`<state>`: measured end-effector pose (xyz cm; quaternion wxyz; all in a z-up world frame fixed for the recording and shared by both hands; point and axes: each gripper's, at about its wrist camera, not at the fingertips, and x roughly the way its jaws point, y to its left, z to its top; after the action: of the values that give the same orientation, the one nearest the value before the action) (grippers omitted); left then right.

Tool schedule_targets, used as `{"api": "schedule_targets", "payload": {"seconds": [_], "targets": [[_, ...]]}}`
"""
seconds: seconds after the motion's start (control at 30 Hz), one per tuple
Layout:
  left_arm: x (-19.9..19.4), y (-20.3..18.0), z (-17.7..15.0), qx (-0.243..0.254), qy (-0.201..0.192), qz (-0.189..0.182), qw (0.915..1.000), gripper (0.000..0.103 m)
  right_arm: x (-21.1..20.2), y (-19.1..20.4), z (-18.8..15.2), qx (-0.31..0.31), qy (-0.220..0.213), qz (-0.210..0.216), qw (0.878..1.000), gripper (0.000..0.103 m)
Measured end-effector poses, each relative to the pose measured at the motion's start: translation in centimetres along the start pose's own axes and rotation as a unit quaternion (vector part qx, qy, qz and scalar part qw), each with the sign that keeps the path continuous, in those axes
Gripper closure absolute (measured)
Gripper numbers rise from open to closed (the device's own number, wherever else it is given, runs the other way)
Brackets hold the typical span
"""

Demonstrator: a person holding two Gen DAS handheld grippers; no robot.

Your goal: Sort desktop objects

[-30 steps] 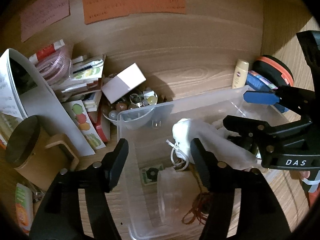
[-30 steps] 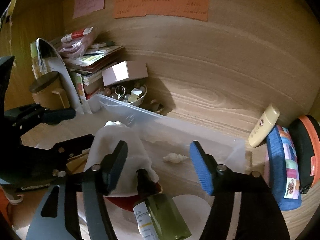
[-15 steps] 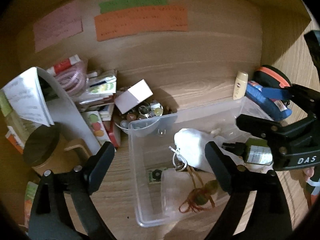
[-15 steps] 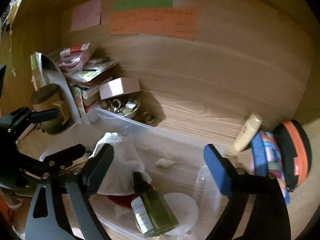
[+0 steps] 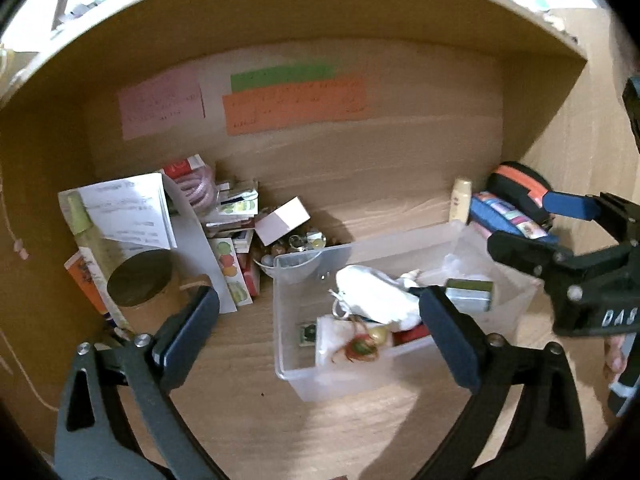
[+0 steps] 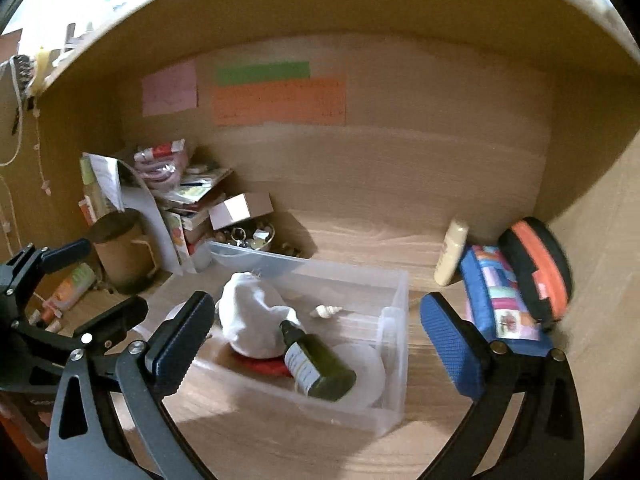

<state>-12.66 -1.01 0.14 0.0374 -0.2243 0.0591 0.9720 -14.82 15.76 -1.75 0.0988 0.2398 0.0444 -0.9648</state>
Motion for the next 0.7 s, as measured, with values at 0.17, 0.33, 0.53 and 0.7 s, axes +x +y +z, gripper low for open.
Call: {"api": "schedule_targets", "payload": {"seconds": [0.17, 0.33, 0.53, 0.7], "targets": [[-2.1, -1.0, -0.5, -0.005, -0.008, 0.005, 0.9999, 0.001, -3.5, 1.3, -0.9, -0.001, -0.024, -0.005, 1.000, 0.000], [-3.8, -1.8, -1.4, -0.015, -0.010, 0.022, 0.9996, 0.001, -6.2, 1.8, -1.9, -0.001, -0.041, -0.018, 0.999, 0.000], [-6.1, -1.7, -2.6, -0.049, -0.013, 0.032, 0.9982, 0.001, -8.3, 1.2, -3.2, 0.004, -0.057, -0.043, 0.997, 0.000], [-7.3, -1.0, -3.2, -0.077, -0.016, 0.047, 0.9958, 0.001, -9.0, 0.6, -4.7, 0.016, -0.051, -0.039, 0.998, 0.000]]}}
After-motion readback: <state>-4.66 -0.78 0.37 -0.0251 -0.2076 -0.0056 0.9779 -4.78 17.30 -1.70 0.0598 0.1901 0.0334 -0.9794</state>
